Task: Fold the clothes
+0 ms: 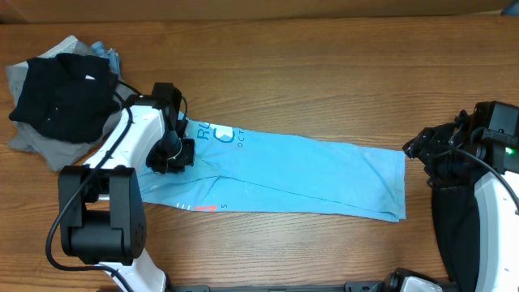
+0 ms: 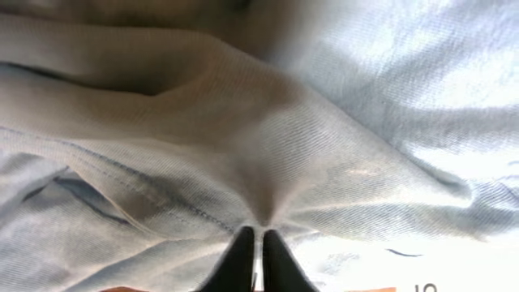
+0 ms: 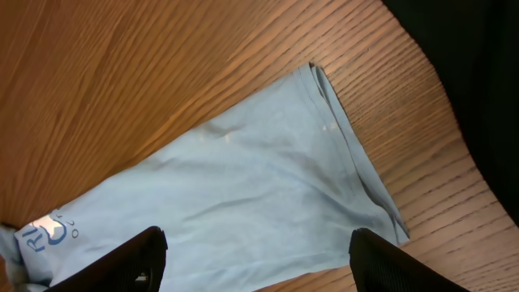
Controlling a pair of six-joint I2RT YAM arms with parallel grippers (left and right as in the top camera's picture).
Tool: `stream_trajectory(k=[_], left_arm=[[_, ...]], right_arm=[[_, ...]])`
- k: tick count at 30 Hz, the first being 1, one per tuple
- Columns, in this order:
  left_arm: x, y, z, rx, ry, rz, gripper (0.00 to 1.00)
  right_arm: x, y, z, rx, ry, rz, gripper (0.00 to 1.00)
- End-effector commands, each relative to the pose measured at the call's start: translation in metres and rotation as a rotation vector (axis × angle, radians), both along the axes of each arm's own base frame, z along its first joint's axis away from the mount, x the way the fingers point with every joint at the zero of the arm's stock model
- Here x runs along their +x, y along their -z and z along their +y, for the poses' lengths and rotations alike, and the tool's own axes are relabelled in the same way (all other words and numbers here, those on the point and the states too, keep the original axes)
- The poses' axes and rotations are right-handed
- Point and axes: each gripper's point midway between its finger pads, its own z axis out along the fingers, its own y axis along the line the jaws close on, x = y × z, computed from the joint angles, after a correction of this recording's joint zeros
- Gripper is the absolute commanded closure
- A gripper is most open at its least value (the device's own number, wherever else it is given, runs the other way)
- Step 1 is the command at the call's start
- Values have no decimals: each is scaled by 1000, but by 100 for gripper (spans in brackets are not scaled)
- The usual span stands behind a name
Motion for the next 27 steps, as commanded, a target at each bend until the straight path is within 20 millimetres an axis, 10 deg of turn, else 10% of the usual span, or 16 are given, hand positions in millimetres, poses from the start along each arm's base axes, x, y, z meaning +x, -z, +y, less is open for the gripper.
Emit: stream_trajectory(k=[1, 7, 17, 27], left_arm=[[5, -7, -2, -11, 9, -17, 96], [-13, -8, 3, 14, 3, 56, 63], [-14, 22, 6, 29, 5, 8, 71], [-10, 8, 3, 18, 4, 17, 96]], right_arm=[[2, -4, -4, -12, 11, -13, 25], [2, -4, -4, -12, 11, -13, 25], [3, -4, -4, -13, 11, -15, 25], [3, -4, -4, -13, 11, -15, 25]])
